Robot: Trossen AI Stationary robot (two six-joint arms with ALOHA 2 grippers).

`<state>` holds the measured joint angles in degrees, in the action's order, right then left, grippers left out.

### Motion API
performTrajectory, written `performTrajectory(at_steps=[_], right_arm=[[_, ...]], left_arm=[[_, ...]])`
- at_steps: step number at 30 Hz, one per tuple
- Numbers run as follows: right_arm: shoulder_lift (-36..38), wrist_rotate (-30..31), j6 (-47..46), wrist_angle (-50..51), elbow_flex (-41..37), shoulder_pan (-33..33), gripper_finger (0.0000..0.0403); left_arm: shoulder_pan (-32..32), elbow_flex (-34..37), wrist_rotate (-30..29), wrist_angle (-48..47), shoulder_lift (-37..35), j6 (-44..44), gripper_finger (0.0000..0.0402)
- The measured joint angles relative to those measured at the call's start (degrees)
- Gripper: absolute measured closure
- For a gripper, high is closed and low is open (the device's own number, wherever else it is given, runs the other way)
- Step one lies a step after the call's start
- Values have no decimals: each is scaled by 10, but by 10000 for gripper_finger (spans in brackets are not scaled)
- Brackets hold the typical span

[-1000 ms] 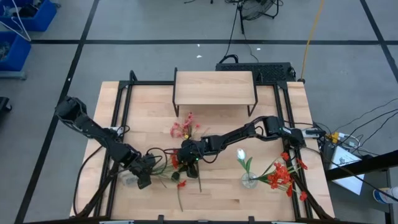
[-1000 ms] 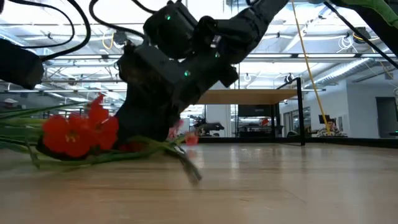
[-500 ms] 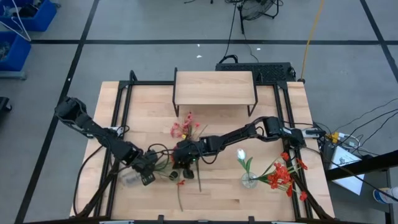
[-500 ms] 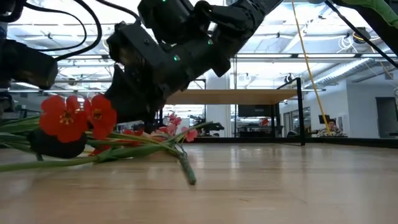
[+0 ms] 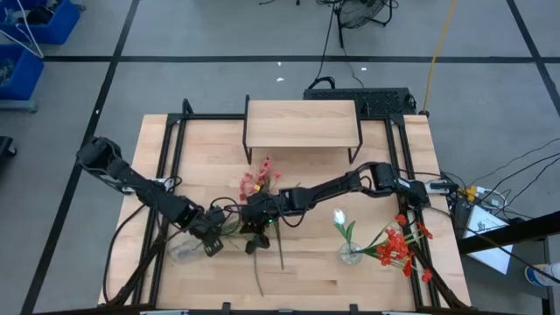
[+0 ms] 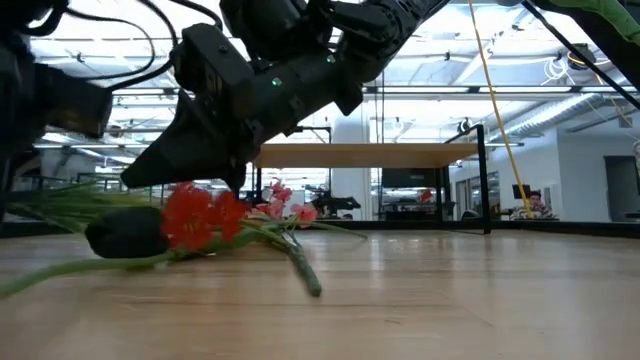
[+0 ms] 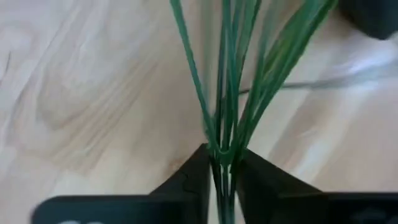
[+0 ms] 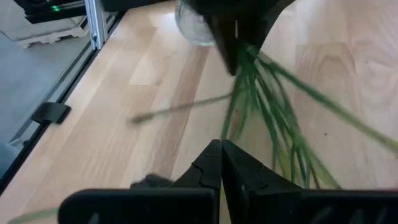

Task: Pick and place flowers into a vace then onto a shelf
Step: Put the orange flowers into the left transparent vase

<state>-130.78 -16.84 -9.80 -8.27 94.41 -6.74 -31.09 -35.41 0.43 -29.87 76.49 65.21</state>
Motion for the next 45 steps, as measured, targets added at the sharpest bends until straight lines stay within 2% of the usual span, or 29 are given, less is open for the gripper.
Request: performTrajectory(at_steps=[2, 5, 13, 17, 20, 30, 34, 45], right_arm=[[0, 0, 0, 0, 0, 2, 402], [0, -14, 0, 5, 0, 5, 403], [0, -14, 0, 8, 0, 8, 403], [0, -13, 1, 8, 0, 10, 403], [0, -13, 2, 1, 0, 12, 403], [0, -13, 1, -5, 0, 16, 403], [0, -13, 1, -5, 0, 16, 403], [0, -11, 4, -5, 0, 18, 403]], left_arm=[[3, -12, 6, 1, 0, -38, 302], [5, -20, 50, 1, 0, -73, 248], [16, -20, 129, -54, -11, -37, 97], [17, -25, 132, -67, -27, -37, 41], [19, -29, 150, -83, -44, -41, 13], [-21, -37, 135, -152, -57, -47, 3], [-35, -37, 95, -156, -57, -34, 3], [-68, -33, 61, -158, -56, -32, 3]])
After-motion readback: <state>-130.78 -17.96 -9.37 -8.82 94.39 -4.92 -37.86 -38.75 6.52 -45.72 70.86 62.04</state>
